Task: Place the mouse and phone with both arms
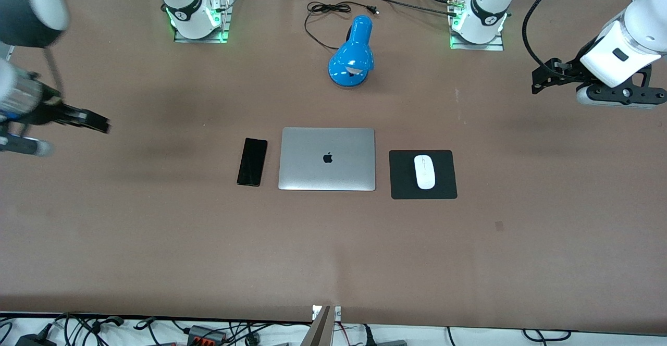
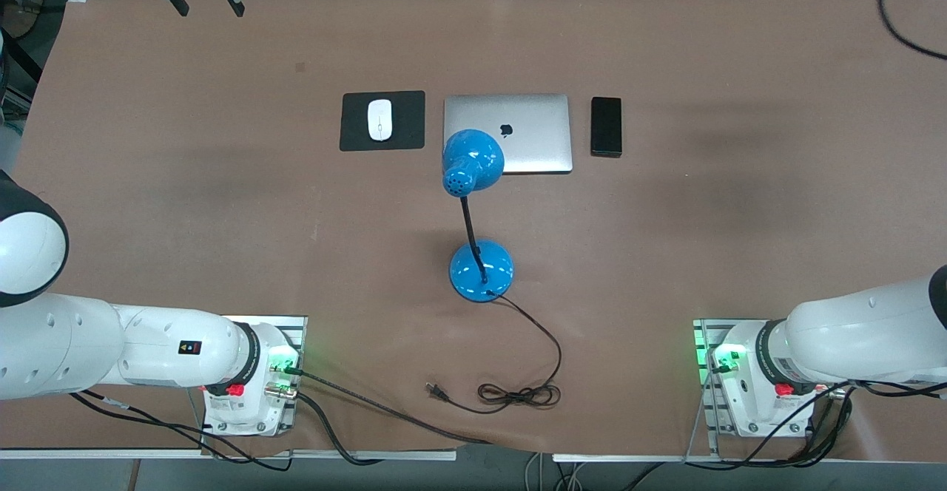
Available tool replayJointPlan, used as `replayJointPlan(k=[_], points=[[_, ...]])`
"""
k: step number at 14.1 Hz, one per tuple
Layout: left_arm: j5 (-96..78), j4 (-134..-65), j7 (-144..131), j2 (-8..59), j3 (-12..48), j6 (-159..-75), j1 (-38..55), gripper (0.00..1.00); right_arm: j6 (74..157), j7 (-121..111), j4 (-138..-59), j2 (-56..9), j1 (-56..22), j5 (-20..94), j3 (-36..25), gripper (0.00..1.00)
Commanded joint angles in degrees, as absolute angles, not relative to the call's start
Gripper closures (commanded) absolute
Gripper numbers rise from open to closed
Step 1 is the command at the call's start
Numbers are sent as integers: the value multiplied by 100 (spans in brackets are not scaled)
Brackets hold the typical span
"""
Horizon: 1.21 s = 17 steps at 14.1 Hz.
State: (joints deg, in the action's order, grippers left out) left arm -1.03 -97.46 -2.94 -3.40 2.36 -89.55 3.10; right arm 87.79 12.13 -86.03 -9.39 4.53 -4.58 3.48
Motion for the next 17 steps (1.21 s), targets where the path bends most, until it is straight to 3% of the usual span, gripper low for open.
replayJointPlan(k=[1, 8, 17], points=[[26, -9501, -220, -299, 290, -8851, 325, 0, 8508, 1143, -8271, -871, 396, -422, 237, 0], [9, -9483, -211, -316, 290, -8807, 290, 0, 8771, 1160, -8841, -378, 132, -334, 246, 0], [18, -9483, -211, -316, 290, -8789, 299, 0, 8912, 615, -8789, -404, 211, -229, 237, 0]])
